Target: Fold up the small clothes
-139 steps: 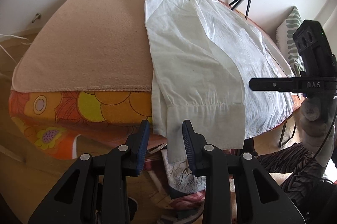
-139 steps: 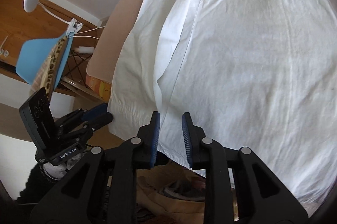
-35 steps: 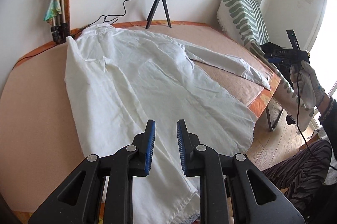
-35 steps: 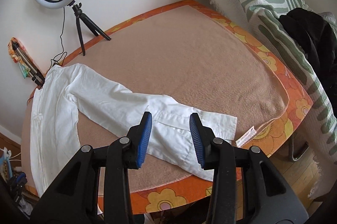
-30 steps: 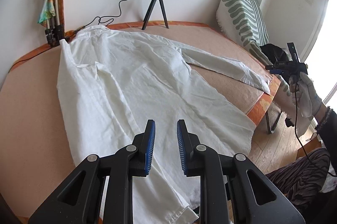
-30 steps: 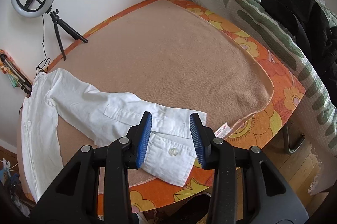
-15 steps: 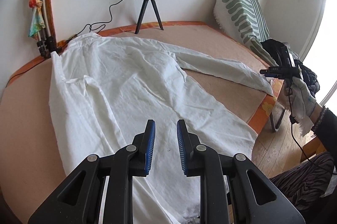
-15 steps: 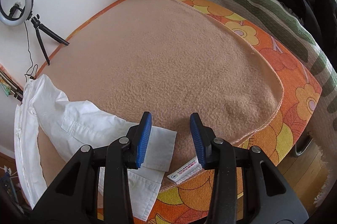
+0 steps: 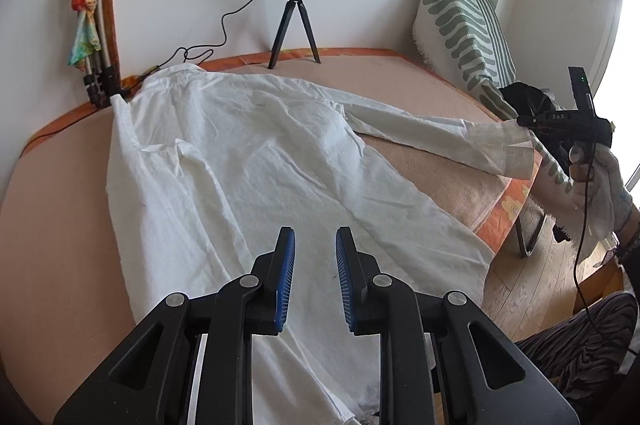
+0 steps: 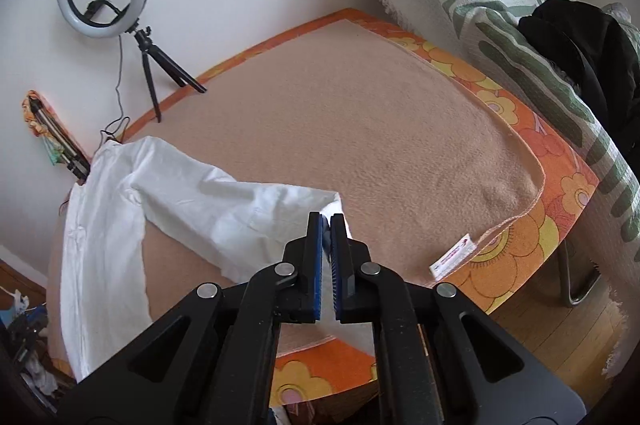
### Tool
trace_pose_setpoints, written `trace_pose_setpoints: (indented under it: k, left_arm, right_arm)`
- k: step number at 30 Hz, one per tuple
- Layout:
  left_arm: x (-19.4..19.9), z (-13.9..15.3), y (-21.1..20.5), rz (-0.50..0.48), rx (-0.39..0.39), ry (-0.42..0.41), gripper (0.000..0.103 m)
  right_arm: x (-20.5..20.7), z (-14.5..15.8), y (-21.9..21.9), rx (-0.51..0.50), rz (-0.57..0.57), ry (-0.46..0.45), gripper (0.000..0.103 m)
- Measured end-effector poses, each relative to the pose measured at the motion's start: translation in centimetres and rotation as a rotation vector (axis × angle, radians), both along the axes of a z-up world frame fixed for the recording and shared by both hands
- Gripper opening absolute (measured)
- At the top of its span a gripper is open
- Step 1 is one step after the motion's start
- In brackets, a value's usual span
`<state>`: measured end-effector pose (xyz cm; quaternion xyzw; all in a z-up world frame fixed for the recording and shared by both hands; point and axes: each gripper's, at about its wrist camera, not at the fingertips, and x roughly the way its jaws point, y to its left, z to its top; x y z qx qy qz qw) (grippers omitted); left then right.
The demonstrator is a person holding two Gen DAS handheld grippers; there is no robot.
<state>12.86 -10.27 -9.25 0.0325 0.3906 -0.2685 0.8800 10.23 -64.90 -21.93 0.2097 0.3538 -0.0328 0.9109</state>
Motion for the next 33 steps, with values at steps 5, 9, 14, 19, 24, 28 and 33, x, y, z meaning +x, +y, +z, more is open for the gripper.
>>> trace_pose_setpoints:
  k: [5, 9, 14, 19, 24, 28, 33]
  left_arm:
    - [0.0, -0.4, 1.6, 0.032, -0.072, 0.031, 0.019]
    - [-0.3, -0.7, 2.4, 0.05, -0.109, 0.045, 0.019]
    - [-0.7, -1.1, 2.7, 0.045, -0.135, 0.056, 0.019]
    - [-1.0, -1.7, 2.4, 0.048, -0.166, 0.085, 0.019]
    - [-1.0, -2.2, 1.5, 0.03, -0.204, 0.12, 0.019]
    - [-1.0, -3.1, 0.2, 0.016, -0.227, 0.163, 0.025]
    - [-1.4, -4.3, -2.4, -0.024, -0.232, 0.218, 0.042]
  right_arm:
    - [-1.9, 3.4, 8.1, 0.003, 0.172, -0.049, 0.005]
    - [-3.2, 4.2, 14.9, -0.004, 0.322, -0.064, 0.005]
    - [-4.2, 3.1, 21.7, -0.018, 0.48, -0.039, 0.005]
    - [-4.2, 0.5, 25.9, -0.006, 0.595, 0.03, 0.005]
    - [-5.2, -2.3, 29.2, 0.014, 0.737, 0.098, 0.005]
    - [-6.4, -2.8, 30.9, -0.042, 0.809, 0.122, 0.007]
    - [-6.5, -0.2, 28.8, -0.02, 0.832, 0.082, 0.011]
